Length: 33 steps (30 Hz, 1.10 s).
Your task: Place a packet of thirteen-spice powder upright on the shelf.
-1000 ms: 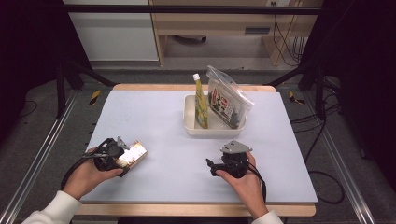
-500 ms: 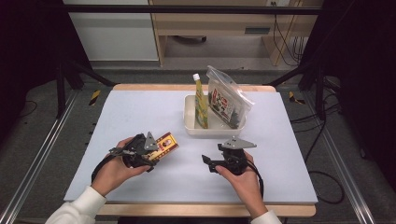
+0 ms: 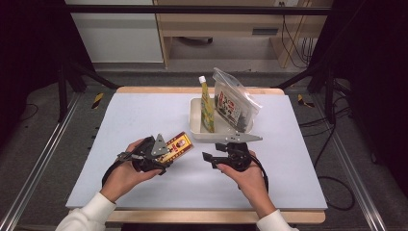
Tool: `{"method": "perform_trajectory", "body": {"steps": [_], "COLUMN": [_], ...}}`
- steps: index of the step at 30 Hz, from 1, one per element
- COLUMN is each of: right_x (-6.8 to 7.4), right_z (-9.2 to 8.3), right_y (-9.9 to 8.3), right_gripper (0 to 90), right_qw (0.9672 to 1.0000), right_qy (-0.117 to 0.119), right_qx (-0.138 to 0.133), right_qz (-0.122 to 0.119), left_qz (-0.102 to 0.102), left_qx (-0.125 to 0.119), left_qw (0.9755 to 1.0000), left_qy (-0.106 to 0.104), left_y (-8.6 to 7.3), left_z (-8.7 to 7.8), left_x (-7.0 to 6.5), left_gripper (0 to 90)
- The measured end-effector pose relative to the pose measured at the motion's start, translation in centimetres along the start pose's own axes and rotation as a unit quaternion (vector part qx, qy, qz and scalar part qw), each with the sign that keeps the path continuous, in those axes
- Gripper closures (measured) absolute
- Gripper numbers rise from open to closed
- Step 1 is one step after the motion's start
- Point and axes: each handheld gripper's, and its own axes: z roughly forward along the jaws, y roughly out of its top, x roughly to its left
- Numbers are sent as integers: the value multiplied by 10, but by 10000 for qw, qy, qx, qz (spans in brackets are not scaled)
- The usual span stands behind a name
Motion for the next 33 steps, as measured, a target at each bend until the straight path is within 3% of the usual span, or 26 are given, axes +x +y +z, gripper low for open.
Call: {"method": "perform_trajectory", "body": {"steps": [6,16,33], "right_x": [11,14,17], "right_z": [0,-5,3], "right_y": [19,42,49], "right_gripper": [362,387,382], "right_qw": [9997,9994,9982], "right_qy": [168,340,532], "right_qx": [41,-31,-143], "right_qz": [-168,-1,242], "left_qz": [80,249,301], "left_qx": [-191,-438,-661], "left_qw": [9997,9985,9971], "left_qy": [88,193,229], "left_y": [5,17,25], "left_z": [-8,-19,-23], "left_x": [-3,-7,-11], "left_gripper": [324,324,324]}}
